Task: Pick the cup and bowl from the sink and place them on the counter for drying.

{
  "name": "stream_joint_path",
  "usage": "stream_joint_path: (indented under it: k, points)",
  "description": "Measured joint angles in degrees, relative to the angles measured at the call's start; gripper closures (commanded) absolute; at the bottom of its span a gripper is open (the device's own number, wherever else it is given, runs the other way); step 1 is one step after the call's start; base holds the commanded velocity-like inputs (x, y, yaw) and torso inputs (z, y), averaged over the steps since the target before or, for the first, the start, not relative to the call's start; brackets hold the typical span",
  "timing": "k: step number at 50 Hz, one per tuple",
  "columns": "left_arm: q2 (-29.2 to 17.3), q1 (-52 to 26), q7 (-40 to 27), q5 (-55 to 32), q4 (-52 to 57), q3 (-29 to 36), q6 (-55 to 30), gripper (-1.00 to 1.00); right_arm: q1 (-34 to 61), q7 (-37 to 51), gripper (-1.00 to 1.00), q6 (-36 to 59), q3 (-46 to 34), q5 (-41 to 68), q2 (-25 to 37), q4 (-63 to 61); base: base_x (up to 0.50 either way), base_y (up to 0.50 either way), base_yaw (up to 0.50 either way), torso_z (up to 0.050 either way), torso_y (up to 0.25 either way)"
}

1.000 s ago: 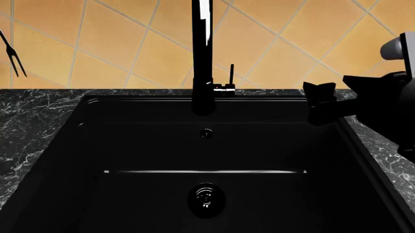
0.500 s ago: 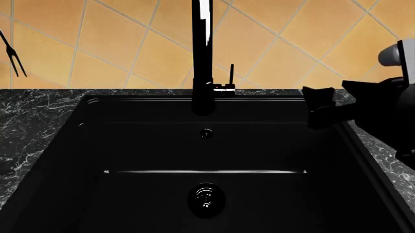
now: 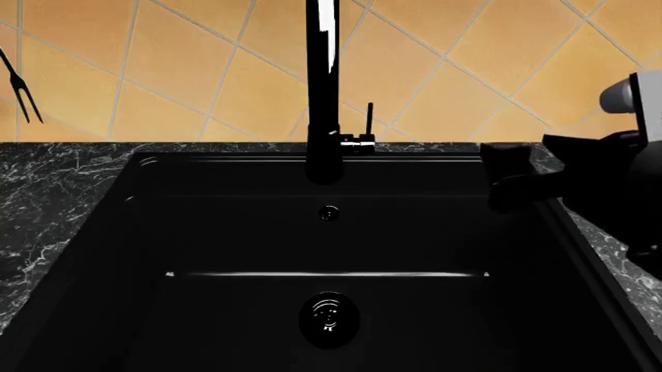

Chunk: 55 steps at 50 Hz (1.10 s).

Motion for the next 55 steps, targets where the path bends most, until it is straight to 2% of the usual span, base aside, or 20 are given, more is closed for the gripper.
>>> stream_joint_path:
  k: [15, 40, 55]
  points:
    - [1.17, -2.36, -0.07, 1.52, -0.71, 0.62, -1.0, -1.0, -1.41, 0.26, -1.0, -0.76, 0.75, 0.63, 0.65, -0.68, 0.0, 0.0, 0.0, 0.0, 0.0]
    - [2.75, -14.46, -2.7, 3.08, -0.01, 1.15, -8.06, -1.0, -1.1, 0.65, -1.0, -1.17, 0.82, 1.37, 0.93, -0.59, 0.0, 0.0, 0.0, 0.0, 0.0]
    - [9.1, -25.93, -2.52, 4.27, 5.7, 2.48, -12.83, -1.0, 1.11, 0.36, -1.0, -1.39, -0.15, 0.48, 0.04, 0.09, 0.0, 0.0, 0.0, 0.0, 0.0]
